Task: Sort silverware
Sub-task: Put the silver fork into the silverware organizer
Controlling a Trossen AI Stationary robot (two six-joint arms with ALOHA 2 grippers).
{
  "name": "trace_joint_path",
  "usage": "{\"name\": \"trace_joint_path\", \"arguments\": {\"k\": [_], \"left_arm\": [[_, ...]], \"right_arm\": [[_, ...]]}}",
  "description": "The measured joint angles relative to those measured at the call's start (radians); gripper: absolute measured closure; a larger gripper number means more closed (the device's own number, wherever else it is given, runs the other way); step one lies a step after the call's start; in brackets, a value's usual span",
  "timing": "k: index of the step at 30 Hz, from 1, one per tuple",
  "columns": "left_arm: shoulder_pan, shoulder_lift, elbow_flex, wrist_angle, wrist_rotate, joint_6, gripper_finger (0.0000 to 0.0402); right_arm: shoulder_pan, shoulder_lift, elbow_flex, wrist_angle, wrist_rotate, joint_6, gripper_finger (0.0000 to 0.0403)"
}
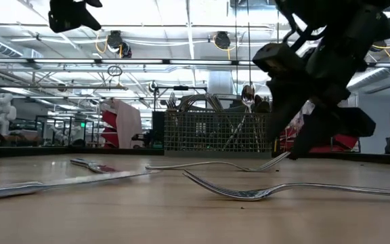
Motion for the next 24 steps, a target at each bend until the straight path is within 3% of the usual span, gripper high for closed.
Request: {"name": "trace_joint_path", "arguments": {"k": [9,12,18,24], "left_arm": [[0.0,0.0,0.0,-0.005,-0.027,0.025,0.0212],[0.0,0.001,0.0,-0.007,-0.036,0.026,0.0212],[0.0,0.001,0.0,-0.041,-0.079,0.036,0.0212],[0.0,0.001,0.0,-0.054,-0.101,0.052,0.0212]], "right_arm": [[-0.012,0.071,0.001,0.043,0.0,0.029,0.0215],[-0.013,0.081,0.002,0.039,0.004,0.032,0.0257],[-0.022,0.09,0.001,0.072,0.001,-0.025,0.0379],[-0.053,0.09,0.003,0.091,0.003,-0.049,0.0399]]}}
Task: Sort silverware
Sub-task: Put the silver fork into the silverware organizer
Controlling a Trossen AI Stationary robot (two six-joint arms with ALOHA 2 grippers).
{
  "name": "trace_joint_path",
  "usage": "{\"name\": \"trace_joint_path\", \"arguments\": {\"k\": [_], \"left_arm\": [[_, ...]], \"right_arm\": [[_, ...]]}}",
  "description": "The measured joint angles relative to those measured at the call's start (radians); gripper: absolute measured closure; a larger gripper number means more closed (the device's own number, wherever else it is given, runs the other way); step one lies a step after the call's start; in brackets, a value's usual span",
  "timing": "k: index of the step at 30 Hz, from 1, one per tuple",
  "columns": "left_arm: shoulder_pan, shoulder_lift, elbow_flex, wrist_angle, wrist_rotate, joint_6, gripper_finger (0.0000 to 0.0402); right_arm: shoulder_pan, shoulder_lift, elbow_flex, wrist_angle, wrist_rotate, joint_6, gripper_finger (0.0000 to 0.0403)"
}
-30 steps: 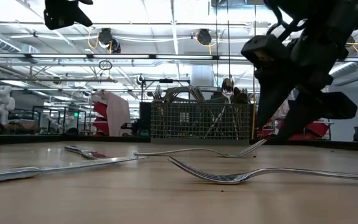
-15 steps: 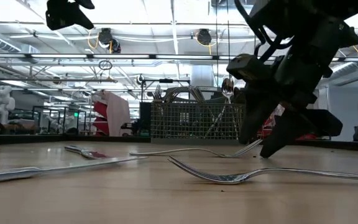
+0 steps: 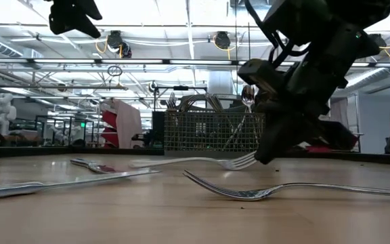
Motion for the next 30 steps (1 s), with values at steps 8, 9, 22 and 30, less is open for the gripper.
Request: {"name": "trace_joint_path", "arguments": {"k": [8,9,22,30], "left_arm": [[0.0,0.0,0.0,-0.013,-0.021,0.004,0.0212],[0.0,0.0,0.0,-0.013,-0.023,0.014,0.0212],[0.0,0.001,-0.094,0.09,-0.02,0.015,0.0212],[0.0,0.0,-0.109,0.117,-0.027,0.016,0.0212]], "right_arm": [[-0.006,-0.002,0.0,0.008,0.019,-0.017,0.0401],[-0.006,-0.002,0.006,0.001,0.021,-0.024,0.0401],[-0.066,-0.001,0.431,-0.579,0.079,-0.372,0.0402],[-0.118,-0.002,0.647,-0.806,0.112,-0.543,0.0402]]}}
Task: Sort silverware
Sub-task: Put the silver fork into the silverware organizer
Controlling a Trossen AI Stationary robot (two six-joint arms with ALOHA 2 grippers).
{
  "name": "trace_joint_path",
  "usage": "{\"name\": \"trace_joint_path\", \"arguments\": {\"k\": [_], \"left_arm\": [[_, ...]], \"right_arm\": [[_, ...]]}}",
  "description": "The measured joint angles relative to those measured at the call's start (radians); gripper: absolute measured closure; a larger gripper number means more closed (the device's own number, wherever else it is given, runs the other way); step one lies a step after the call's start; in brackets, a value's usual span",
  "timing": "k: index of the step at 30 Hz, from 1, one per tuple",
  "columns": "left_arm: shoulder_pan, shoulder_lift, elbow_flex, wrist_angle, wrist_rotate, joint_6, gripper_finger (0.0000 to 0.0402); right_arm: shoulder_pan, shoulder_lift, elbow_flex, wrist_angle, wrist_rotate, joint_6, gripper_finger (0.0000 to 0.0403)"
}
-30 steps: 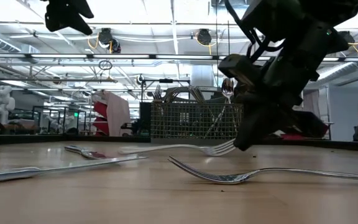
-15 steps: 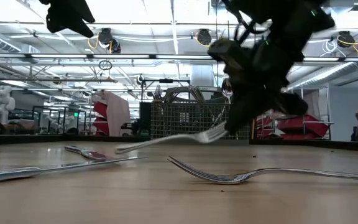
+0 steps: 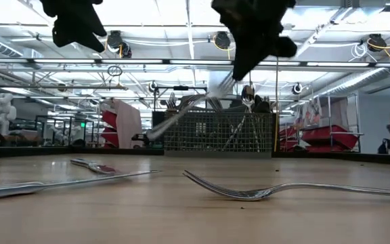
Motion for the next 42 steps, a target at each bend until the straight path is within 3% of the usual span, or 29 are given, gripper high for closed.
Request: {"name": "trace_joint_path", "arguments": {"k": [16,28,34,42], "left_arm": [[0.0,0.0,0.0,0.006,-0.08,0.008,0.0212],[0.0,0.0,0.0,0.031,-0.131,0.006,0.0212],[0.0,0.0,0.0,0.031,-0.152,0.0,0.0212],[0.0,0.0,0.0,0.06,-0.175,0.0,0.0212]], "right_arm": [[-0.158,-0.001,0.355,-0.296,0.122,-0.376,0.0402],[-0.395,-0.002,0.629,-0.304,0.176,-0.744,0.0402],[-0.511,-0.003,0.672,-0.262,0.164,-0.879,0.0403],[-0.606,0.041,0.672,-0.218,0.064,-0.987,0.0403]]}}
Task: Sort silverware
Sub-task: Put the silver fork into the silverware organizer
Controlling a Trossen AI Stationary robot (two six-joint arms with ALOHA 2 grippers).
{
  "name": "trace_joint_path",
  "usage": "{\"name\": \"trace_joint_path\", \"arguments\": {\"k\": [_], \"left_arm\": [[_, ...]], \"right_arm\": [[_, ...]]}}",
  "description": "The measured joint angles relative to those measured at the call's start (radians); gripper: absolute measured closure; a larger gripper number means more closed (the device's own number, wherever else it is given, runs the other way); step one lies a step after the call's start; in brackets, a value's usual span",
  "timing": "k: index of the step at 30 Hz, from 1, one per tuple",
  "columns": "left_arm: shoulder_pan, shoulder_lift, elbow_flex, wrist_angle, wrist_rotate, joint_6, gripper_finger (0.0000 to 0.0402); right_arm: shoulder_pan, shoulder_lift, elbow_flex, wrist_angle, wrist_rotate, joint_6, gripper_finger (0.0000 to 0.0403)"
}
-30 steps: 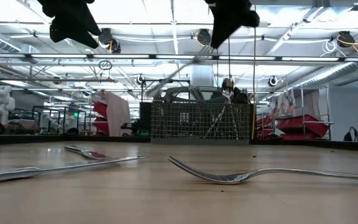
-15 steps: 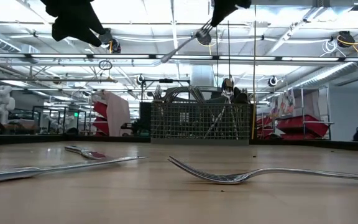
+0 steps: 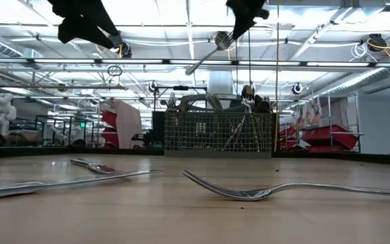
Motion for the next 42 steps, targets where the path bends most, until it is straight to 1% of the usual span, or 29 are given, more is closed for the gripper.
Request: {"name": "trace_joint_path", "arguments": {"k": [4,8,13,22,26,33,39,42], "left_arm": [[0.0,0.0,0.0,0.015,-0.031,0.0,0.0212],[0.0,0.0,0.0,0.015,-0.043,0.0,0.0212],[0.0,0.0,0.0,0.015,-0.046,-0.001,0.0212],[0.0,0.0,0.0,0.015,-0.072,-0.004,0.0212],[0.0,0.0,0.0,0.015,-0.084,-0.004,0.0212],[0.011,0.0,0.0,0.014,-0.089,-0.001,0.0212],[0.034,0.0,0.0,0.012,-0.089,0.0,0.0212],[0.042,0.0,0.0,0.012,-0.089,0.0,0.0212]], "right_arm": [[-0.012,0.05,0.0,0.012,-0.006,-0.053,0.0403],[-0.027,0.086,0.0,0.05,-0.056,-0.086,0.0403],[-0.038,0.119,0.0,0.096,-0.053,-0.131,0.0403],[-0.046,0.182,0.0,0.106,-0.049,-0.223,0.0403],[-0.046,0.21,0.0,0.119,-0.04,-0.259,0.0403],[-0.046,0.233,0.0,0.139,0.032,-0.341,0.0403],[-0.045,0.235,0.0,0.23,0.033,-0.412,0.0403],[-0.045,0.235,0.0,0.246,0.028,-0.43,0.0403]]}}
